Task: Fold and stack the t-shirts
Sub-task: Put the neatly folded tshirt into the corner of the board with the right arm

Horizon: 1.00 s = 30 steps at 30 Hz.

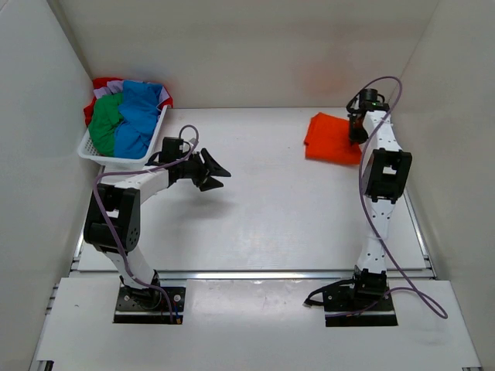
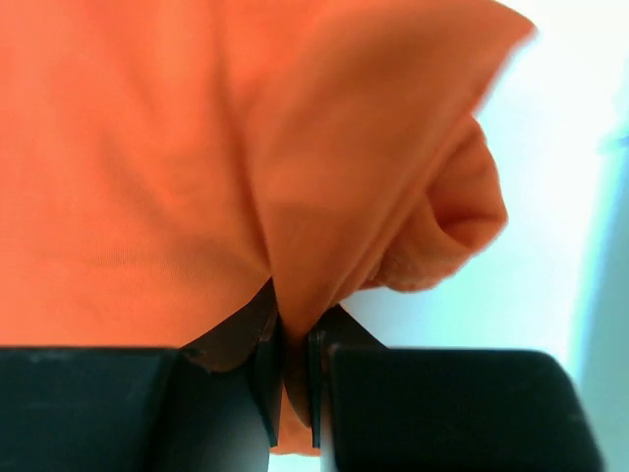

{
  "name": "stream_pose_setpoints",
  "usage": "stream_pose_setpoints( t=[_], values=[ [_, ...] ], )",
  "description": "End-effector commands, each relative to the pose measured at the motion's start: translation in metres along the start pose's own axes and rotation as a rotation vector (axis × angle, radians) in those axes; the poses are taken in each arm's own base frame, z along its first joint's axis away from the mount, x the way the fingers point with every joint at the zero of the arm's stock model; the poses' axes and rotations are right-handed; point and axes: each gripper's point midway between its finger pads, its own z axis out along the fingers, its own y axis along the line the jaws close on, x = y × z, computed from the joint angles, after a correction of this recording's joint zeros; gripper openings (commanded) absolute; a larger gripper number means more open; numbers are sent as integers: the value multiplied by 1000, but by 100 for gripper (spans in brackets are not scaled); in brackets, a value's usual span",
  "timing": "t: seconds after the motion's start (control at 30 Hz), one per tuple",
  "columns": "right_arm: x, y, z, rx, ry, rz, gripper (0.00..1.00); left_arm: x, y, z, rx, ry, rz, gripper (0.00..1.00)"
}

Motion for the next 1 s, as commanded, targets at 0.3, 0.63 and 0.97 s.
stream_pose_setpoints(
  t=[0.3,0.63,0.97],
  values=[
    [-52,-96,22,355,-180,-199,0,11,-2,2,0,54,89,64],
    [-78,-146,28,486,-312,-145,42,19,7,7,-43,73,144,73],
    [-139,-99,-104,533,-529,-122,99,23,-22,-22,80,42,349,99]
  ],
)
